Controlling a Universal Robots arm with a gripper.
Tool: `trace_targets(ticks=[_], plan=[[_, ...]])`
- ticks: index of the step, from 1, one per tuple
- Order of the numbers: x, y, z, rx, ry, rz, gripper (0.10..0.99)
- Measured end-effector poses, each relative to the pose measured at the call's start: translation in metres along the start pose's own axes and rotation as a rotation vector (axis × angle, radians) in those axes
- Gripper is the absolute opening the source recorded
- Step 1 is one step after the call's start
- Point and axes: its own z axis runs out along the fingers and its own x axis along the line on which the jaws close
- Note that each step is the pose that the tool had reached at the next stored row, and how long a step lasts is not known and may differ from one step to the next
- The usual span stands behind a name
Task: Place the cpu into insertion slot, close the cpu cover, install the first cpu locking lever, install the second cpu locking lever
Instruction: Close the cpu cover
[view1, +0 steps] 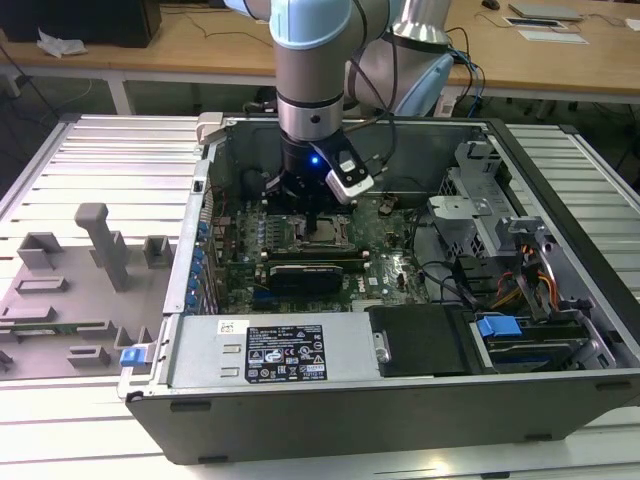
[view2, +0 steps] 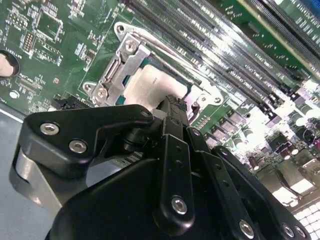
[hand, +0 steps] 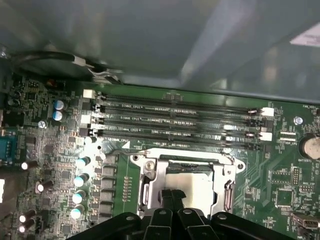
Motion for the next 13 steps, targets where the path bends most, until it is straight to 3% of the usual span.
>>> trace_targets(ticks=[5, 13], plan=[[0.0006, -0.0087, 0.0, 0.0, -0.0001, 0.0, 0.106], [0.001, -0.0096, 0.0058, -0.001, 0.0002, 0.0, 0.106]])
